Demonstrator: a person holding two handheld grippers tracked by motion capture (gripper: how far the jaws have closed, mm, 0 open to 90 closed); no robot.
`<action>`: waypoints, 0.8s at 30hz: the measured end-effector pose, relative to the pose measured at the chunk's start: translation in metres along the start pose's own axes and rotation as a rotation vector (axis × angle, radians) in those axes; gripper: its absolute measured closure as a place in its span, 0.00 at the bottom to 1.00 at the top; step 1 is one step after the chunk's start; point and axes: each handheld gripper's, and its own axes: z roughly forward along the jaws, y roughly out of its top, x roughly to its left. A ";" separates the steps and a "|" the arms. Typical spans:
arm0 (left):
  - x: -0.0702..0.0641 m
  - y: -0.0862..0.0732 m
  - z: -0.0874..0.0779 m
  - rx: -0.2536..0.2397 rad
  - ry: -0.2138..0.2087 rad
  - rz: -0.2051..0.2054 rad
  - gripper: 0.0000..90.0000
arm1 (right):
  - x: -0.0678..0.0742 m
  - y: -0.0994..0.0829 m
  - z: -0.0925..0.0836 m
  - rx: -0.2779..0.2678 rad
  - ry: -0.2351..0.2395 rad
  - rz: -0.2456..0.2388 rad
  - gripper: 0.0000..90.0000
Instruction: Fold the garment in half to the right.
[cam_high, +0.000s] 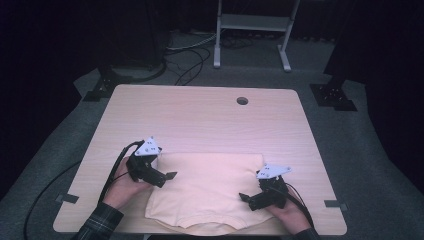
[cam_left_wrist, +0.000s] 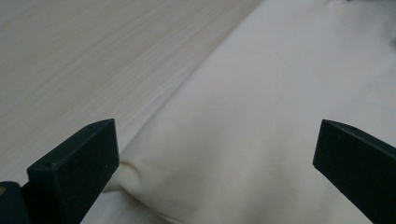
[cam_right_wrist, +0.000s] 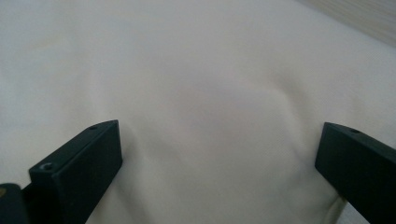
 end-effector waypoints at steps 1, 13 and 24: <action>0.002 0.001 0.000 0.004 0.006 0.004 0.00 | 0.000 0.000 0.000 0.000 0.000 0.000 0.00; 0.029 0.008 -0.001 -0.018 0.016 0.025 0.00 | 0.000 0.000 0.000 0.001 0.001 0.001 0.00; 0.059 0.015 0.005 -0.035 -0.013 0.005 0.00 | 0.000 0.000 0.000 0.001 0.001 0.002 0.00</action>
